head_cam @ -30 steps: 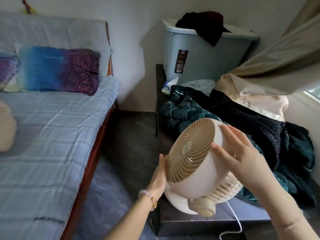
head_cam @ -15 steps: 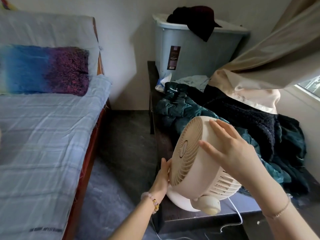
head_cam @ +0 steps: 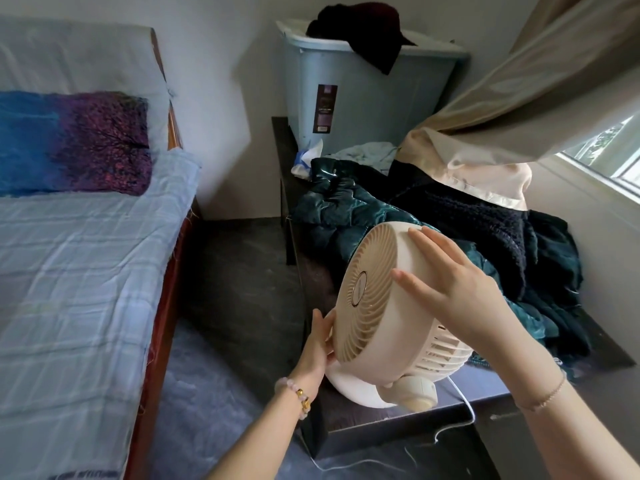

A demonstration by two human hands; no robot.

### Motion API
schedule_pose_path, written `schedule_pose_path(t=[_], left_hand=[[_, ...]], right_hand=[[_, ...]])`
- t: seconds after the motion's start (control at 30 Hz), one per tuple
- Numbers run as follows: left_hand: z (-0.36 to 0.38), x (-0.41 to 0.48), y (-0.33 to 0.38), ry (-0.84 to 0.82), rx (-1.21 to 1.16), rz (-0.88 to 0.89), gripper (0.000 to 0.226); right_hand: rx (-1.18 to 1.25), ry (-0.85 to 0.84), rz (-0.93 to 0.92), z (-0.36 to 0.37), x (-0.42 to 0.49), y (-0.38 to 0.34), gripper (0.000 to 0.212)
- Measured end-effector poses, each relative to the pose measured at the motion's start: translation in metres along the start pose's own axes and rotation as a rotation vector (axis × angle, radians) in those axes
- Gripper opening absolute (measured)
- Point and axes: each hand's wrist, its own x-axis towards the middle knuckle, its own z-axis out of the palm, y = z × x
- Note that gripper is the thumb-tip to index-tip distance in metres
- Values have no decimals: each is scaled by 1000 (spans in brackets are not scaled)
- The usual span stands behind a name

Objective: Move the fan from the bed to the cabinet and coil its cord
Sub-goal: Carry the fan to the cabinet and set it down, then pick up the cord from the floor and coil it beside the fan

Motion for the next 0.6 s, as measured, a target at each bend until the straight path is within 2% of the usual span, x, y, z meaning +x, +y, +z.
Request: schedule_pose_path(t=[0.4,0.6], left_hand=[[-2,-6,10,4,34,12,54],[-8,-14,23,14,74,19,31]], right_hand=[[42,-15,12,3,-1,8,73],[139,-3,21,3,-1,14,69]])
